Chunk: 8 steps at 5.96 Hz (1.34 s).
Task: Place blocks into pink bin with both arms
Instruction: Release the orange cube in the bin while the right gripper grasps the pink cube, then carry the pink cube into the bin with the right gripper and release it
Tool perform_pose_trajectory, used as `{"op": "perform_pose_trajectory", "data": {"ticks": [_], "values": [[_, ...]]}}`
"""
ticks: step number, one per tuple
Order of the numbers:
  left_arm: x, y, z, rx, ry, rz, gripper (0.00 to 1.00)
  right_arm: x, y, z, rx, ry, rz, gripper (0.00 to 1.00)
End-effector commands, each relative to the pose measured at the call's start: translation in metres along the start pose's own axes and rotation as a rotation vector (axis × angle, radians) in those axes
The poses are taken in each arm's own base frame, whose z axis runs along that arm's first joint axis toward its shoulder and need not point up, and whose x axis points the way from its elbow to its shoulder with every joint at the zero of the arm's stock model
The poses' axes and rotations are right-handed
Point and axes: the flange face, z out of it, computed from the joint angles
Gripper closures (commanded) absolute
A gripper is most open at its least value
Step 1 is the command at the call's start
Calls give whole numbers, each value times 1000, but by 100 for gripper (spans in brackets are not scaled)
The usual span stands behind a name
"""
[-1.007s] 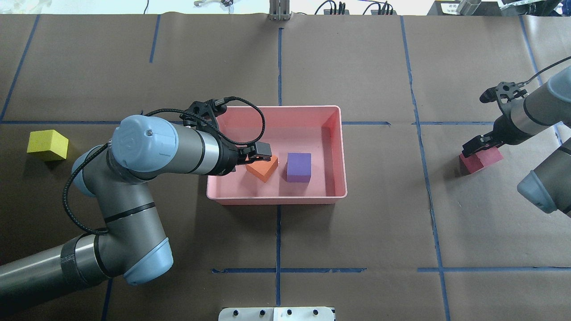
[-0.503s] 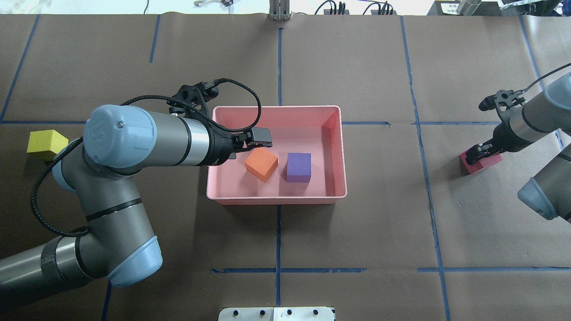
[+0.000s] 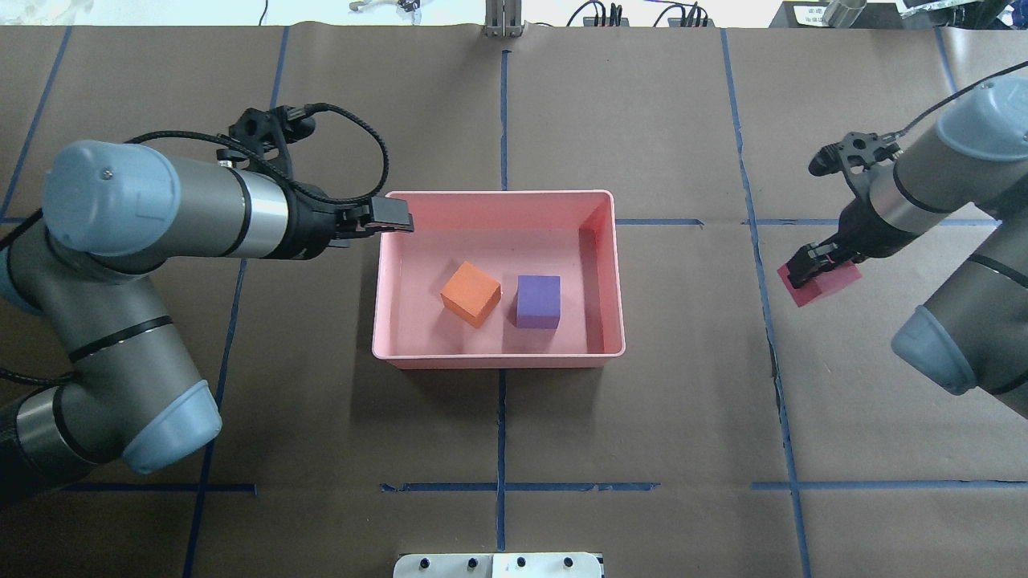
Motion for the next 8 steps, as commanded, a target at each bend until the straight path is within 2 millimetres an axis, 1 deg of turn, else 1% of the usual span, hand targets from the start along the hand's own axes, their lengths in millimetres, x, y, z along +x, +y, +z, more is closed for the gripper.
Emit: {"op": "perform_pose_trajectory", "data": {"ticks": [1, 2, 3, 4, 5, 6, 7, 8], "values": [[-67, -27, -19, -42, -70, 31, 0, -115, -12, -41, 39, -53, 17, 100], [-124, -36, -30, -64, -137, 121, 0, -174, -16, -44, 53, -79, 28, 100], [-157, -39, -37, -69, -181, 139, 0, -210, -21, -38, 86, -61, 20, 100], [-184, -52, -47, -60, -217, 161, 0, -233, -32, -31, 77, -65, 21, 100], [-229, -54, -62, -83, -270, 238, 0, -261, -39, -11, 61, -54, 58, 100], [-260, -63, -73, -87, -315, 302, 0, -275, -36, 1, 73, -30, 54, 100], [-280, -63, -65, -104, -342, 313, 0, -280, -43, 16, 56, -16, 62, 87], [-293, -62, -63, -113, -362, 300, 0, -285, -38, 21, 57, -11, 53, 1]]}}
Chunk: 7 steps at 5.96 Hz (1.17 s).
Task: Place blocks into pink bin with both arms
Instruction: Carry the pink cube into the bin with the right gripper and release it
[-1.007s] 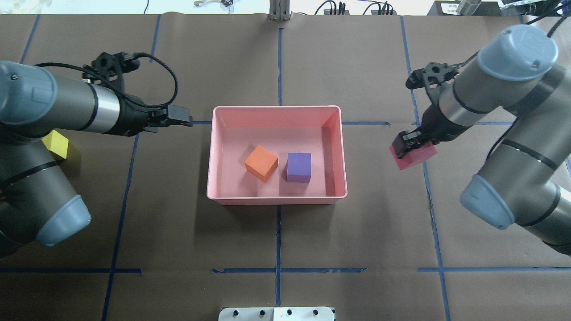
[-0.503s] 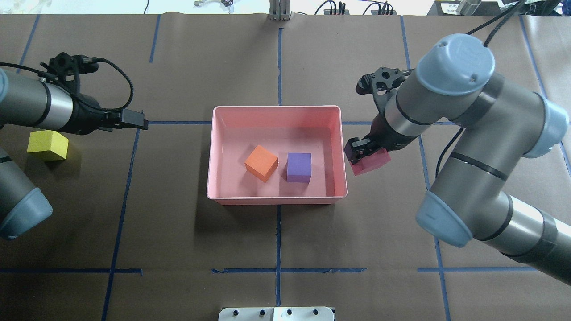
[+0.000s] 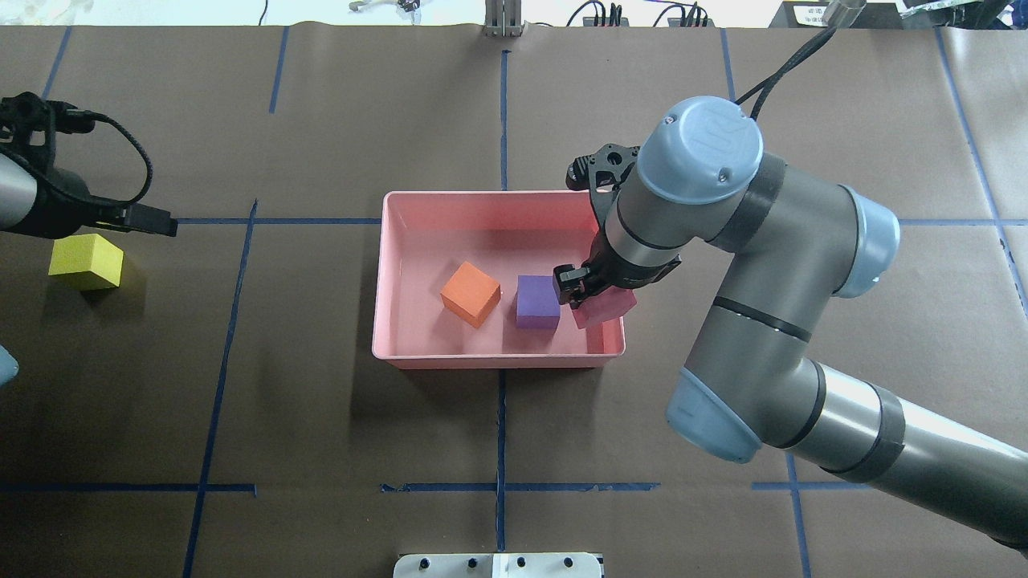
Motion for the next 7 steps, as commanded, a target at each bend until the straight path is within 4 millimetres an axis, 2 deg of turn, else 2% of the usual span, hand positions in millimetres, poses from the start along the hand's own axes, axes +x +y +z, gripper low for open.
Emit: {"op": "perform_pose_trajectory", "data": {"ticks": [1, 2, 3, 4, 5, 6, 7], "values": [[-25, 13, 13, -30, -35, 34, 0, -3, 3, 8, 2, 11, 0, 0], [-39, 19, 24, -59, -53, 79, 0, 1, 11, -8, 15, -13, -9, 0], [-46, 20, 26, -68, -61, 67, 0, 9, 26, -28, 37, -36, -17, 0], [-72, 27, 39, -125, -67, 20, 0, 27, 29, -59, 78, -55, 14, 0], [-96, 31, 52, -185, -44, -36, 0, 56, 33, -82, 115, -57, 43, 0], [-113, 35, 68, -217, -68, -89, 0, 88, 50, -86, 111, -38, 64, 0], [-110, 20, 78, -213, -75, -170, 0, 101, 57, -87, 108, -30, 73, 0]]}}
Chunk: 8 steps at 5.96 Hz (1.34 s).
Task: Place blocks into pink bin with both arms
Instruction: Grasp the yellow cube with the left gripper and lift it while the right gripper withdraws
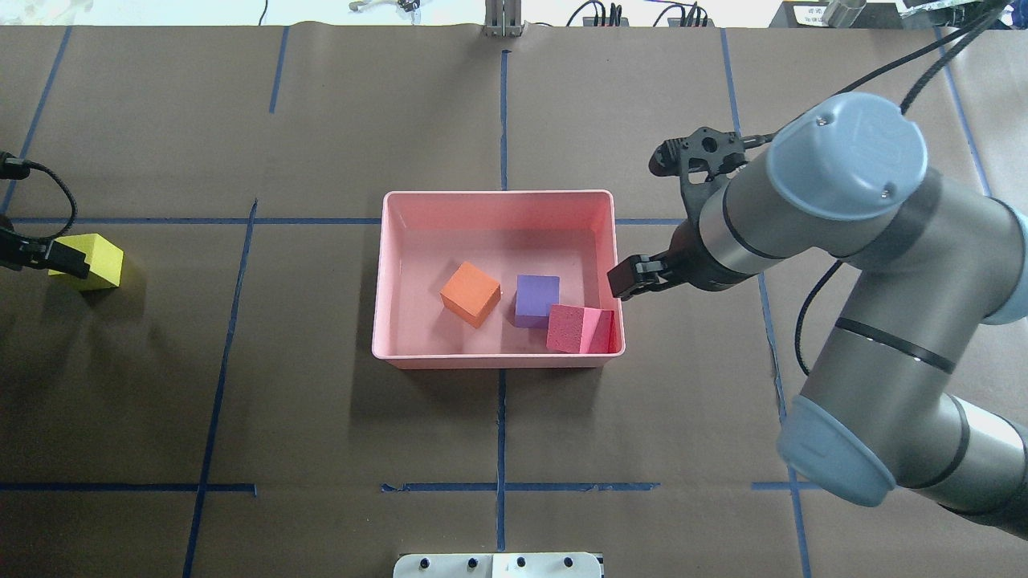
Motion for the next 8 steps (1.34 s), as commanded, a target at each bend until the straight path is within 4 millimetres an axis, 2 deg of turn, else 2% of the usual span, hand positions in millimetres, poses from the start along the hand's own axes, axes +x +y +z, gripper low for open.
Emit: {"op": "perform_pose_trajectory", "data": {"ticks": [1, 4, 5, 6, 7, 8], "values": [[4, -25, 16, -10, 1, -179, 0, 19, 9, -3, -3, 14, 13, 0], [0, -27, 26, -31, 3, -247, 0, 18, 9, -6, 7, 14, 12, 0], [0, -27, 28, -33, 1, -243, 4, 15, 9, -9, 14, 7, 8, 0], [2, -30, 30, -34, 1, -246, 33, 15, 11, -14, 19, 0, 6, 0], [8, -35, 29, -30, 6, -243, 71, 16, 10, -14, 20, 2, 9, 0], [21, -40, 18, -17, 33, -232, 97, 17, 10, -16, 22, 1, 10, 0]]}}
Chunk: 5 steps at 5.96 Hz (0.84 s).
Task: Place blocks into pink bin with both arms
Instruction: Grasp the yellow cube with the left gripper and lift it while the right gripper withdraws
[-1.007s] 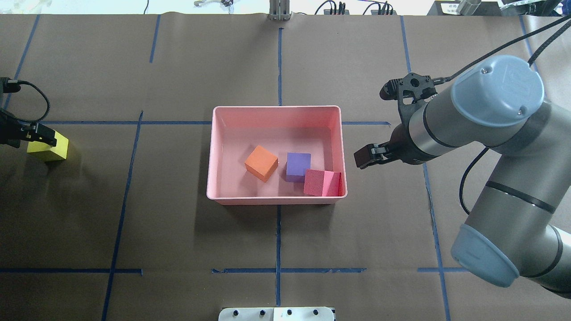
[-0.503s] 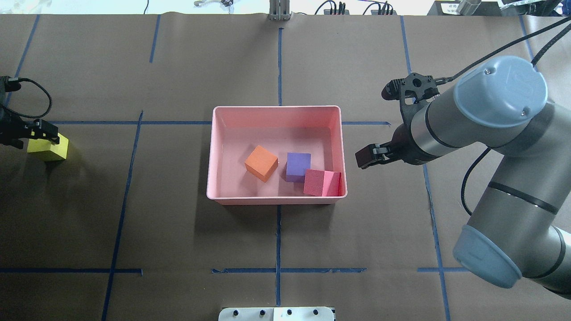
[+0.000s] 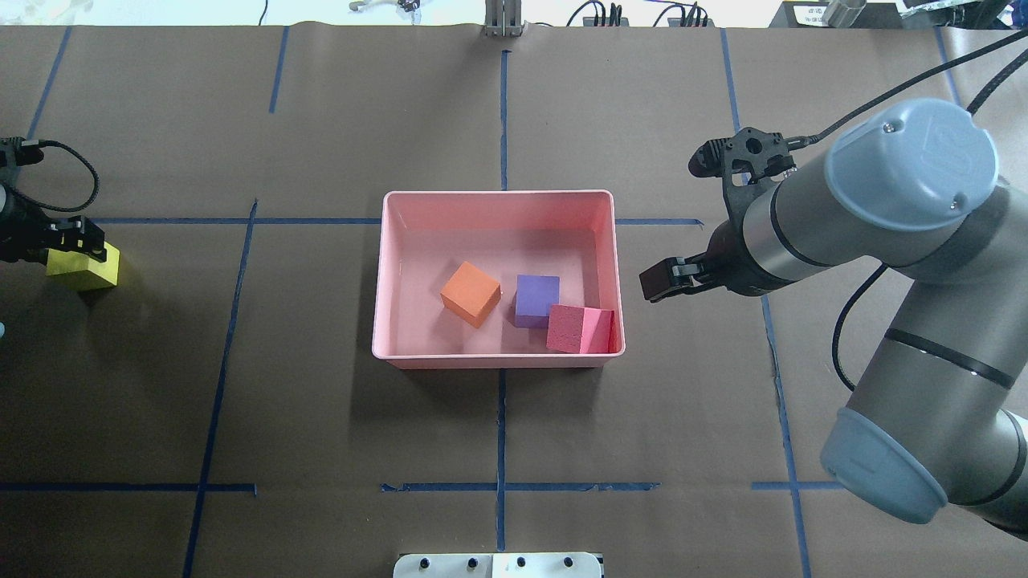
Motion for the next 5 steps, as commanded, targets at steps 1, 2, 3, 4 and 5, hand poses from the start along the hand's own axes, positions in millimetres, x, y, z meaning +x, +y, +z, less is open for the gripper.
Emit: {"op": "perform_pose_trajectory", "data": {"ticks": [1, 2, 3, 4, 5], "values": [[66, 9, -52, -51, 174, -45, 99, 3, -1, -11, 11, -14, 3, 0], [125, 19, -107, -58, 292, -111, 99, 10, 3, -13, 10, -9, 8, 0], [210, 28, -138, -83, 374, -181, 99, 13, 4, -16, 14, -9, 10, 0], [290, 68, -161, -158, 446, -253, 98, 19, 5, -14, 10, 1, 16, 0], [337, 107, -186, -227, 501, -317, 96, 22, 7, -12, 4, 7, 20, 0]]}}
